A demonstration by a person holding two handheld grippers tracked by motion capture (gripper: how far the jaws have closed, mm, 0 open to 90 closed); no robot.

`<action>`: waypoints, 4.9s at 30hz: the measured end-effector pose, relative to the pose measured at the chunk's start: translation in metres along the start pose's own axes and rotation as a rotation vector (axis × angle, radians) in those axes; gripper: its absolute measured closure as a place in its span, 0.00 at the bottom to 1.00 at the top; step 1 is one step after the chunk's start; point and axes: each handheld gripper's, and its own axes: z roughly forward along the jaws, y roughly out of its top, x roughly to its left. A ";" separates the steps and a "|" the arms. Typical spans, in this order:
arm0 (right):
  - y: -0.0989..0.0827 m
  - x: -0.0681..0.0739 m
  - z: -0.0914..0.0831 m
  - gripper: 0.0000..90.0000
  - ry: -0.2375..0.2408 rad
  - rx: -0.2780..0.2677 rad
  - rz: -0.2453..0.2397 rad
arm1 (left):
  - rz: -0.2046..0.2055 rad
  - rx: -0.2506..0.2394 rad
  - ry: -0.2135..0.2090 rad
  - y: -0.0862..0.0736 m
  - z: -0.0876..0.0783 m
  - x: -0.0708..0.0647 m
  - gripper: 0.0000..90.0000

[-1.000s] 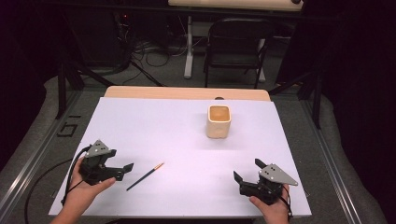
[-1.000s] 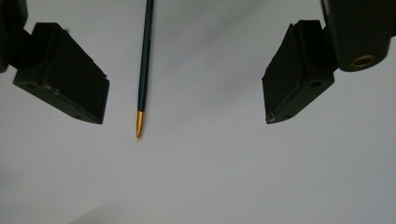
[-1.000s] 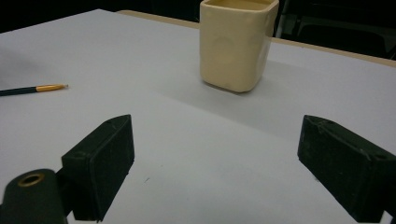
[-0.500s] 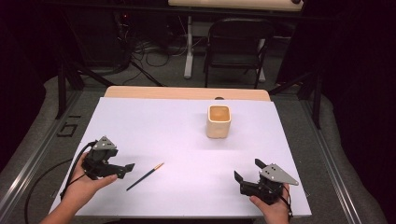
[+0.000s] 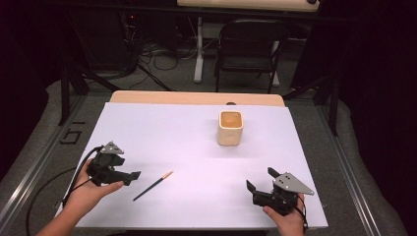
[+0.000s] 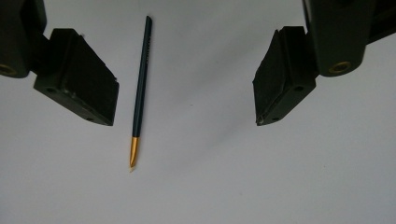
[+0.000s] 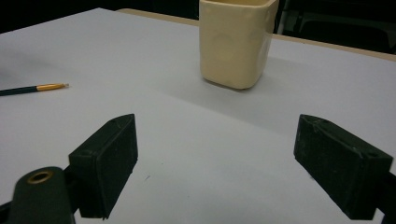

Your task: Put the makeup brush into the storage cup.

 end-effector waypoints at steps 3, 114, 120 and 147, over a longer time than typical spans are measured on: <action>0.000 0.000 0.000 0.15 0.000 0.001 0.000 | 0.003 0.016 -0.003 0.000 0.001 0.000 0.27; -0.001 0.002 0.002 0.16 0.034 0.030 -0.011 | 0.127 0.572 -0.007 0.043 0.054 -0.021 0.41; -0.002 0.002 0.003 0.16 0.038 0.030 -0.012 | 0.129 0.561 -0.016 0.044 0.059 -0.024 0.44; -0.001 0.002 0.002 0.16 0.039 0.033 -0.013 | 0.090 0.585 -0.064 0.045 0.078 -0.035 0.73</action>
